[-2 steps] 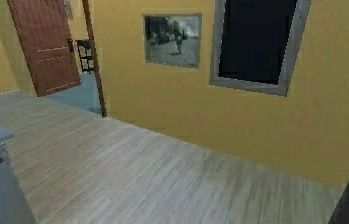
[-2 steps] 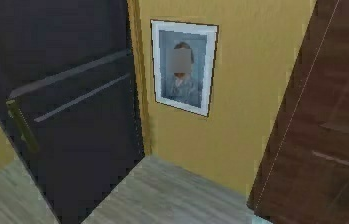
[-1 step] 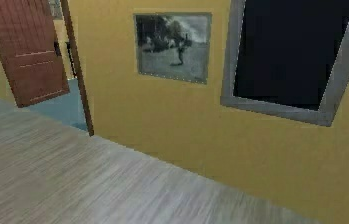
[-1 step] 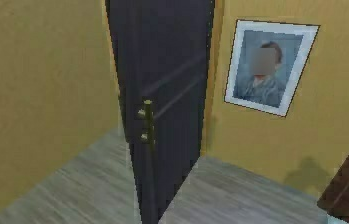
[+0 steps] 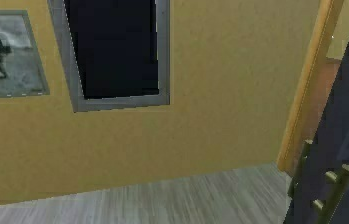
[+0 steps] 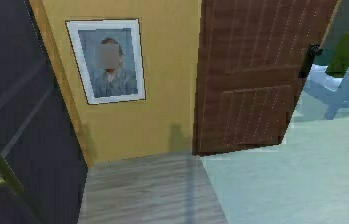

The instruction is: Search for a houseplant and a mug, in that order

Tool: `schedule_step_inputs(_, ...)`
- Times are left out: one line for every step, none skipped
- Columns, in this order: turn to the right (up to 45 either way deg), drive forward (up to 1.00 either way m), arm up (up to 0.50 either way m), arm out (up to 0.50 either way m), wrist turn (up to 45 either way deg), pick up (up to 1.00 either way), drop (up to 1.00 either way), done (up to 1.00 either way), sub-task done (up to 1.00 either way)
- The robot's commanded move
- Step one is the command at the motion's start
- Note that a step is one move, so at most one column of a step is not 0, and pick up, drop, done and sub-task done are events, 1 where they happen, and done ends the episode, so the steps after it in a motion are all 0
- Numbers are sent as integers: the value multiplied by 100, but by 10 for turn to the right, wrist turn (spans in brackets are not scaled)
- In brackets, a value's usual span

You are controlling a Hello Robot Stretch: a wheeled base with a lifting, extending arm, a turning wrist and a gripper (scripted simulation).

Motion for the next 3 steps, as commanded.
schedule_step_inputs(0,70,0,0,0,0,0,0,0)
schedule_step_inputs(330,0,0,0,0,0,0,0,0)
schedule_step_inputs(0,20,0,0,0,0,0,0,0)
